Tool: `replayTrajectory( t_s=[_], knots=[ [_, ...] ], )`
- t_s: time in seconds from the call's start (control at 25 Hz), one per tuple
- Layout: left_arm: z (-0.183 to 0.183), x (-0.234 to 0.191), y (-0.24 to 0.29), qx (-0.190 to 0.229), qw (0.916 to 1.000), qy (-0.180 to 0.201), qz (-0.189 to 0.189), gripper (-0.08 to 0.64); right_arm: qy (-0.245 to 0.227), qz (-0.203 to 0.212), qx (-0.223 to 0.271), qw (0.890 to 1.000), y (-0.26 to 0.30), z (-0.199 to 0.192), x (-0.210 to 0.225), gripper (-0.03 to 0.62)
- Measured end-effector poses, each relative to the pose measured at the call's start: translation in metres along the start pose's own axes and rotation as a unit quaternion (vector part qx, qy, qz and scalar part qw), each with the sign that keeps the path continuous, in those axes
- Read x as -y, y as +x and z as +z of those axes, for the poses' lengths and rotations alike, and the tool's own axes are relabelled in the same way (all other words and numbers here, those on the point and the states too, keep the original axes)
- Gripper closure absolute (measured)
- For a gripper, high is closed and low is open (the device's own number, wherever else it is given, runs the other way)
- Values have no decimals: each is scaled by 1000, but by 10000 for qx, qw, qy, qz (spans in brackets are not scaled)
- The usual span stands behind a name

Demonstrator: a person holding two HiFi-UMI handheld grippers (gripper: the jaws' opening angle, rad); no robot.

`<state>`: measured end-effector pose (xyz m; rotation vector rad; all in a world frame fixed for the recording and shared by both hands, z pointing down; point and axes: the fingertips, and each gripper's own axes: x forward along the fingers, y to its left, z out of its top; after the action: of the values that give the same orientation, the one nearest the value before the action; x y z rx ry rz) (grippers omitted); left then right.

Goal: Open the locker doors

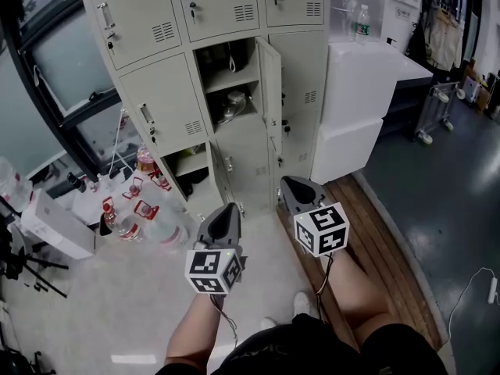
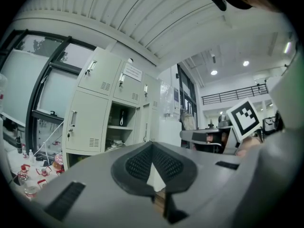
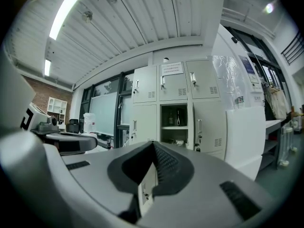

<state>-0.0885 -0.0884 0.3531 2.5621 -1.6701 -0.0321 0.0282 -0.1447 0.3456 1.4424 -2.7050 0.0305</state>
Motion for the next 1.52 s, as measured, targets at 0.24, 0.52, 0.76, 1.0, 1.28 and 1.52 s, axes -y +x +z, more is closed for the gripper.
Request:
replayTrajectory(
  t_s=[0.24, 0.52, 0.76, 1.0, 1.28, 1.52],
  knots=[
    [1, 6, -5, 23, 10000, 0, -24, 561, 12, -28, 38, 10000, -9, 2, 0, 592],
    [2, 13, -6, 36, 10000, 20, -52, 561, 34, -16, 50, 10000, -17, 1, -2, 592],
    [4, 19, -1, 37, 9999, 27, -118, 561, 54, -3, 10, 10000, -22, -1, -3, 592],
    [9, 23, -2, 54, 9996, 111, -244, 561, 123, -66, 107, 9998, -25, 4, -3, 592],
    [17, 17, 3, 31, 9992, 43, -391, 561, 185, -83, 181, 9996, -18, 15, -3, 592],
    [35, 8, 14, -1, 9986, -100, -520, 561, 236, -45, 248, 9994, -5, 33, 6, 592]
  ],
)
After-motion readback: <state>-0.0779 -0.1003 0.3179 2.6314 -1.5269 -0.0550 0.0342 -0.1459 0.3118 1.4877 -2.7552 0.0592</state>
